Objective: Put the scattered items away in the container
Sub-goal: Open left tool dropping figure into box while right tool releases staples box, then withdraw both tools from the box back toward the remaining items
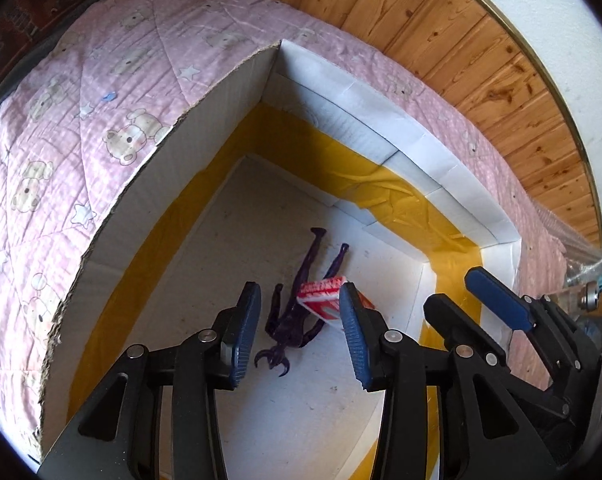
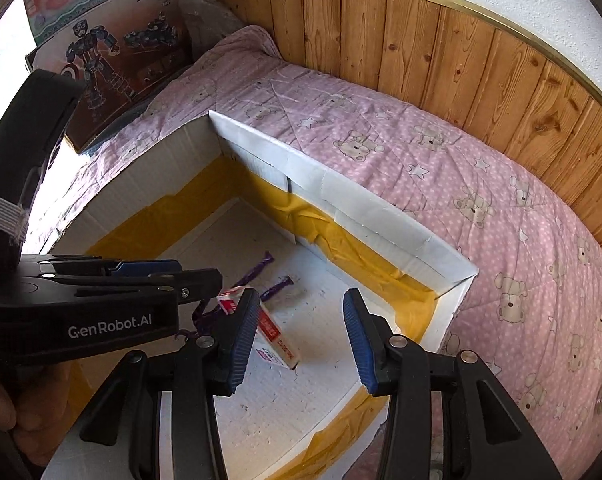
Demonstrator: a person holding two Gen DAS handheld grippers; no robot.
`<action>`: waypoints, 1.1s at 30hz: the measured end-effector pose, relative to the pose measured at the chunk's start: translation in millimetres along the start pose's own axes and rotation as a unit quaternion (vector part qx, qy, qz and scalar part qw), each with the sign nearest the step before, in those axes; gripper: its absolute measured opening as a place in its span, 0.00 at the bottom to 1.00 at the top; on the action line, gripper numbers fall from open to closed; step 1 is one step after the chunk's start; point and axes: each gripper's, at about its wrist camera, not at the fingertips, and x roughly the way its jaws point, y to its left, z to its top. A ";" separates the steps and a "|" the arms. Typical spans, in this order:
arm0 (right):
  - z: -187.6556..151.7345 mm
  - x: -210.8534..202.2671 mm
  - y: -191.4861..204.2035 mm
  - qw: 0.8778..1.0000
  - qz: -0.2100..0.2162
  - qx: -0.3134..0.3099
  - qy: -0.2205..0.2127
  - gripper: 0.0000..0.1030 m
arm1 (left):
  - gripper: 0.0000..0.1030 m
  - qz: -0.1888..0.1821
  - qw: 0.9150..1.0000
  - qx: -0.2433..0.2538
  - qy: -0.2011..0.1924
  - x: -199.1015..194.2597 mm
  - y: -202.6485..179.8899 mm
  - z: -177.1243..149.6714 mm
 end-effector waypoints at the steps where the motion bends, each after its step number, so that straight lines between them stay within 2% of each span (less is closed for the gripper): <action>1: -1.4 -3.6 -0.9 1.000 0.002 0.004 -0.002 0.44 | 0.42 0.001 1.000 0.003 -0.002 -4.0 -0.3 -2.3; 11: -24.3 -49.8 3.8 0.999 0.020 0.016 -0.023 0.44 | 0.42 0.010 0.999 0.039 -0.020 -51.2 -18.5 -33.4; 18: -46.6 -86.3 15.2 0.999 0.041 0.006 -0.035 0.44 | 0.42 0.032 0.997 0.061 -0.037 -82.5 -24.5 -63.9; 33: -84.2 -141.4 40.1 0.996 0.065 -0.006 -0.060 0.44 | 0.42 0.031 0.991 0.110 -0.073 -142.7 -39.9 -122.1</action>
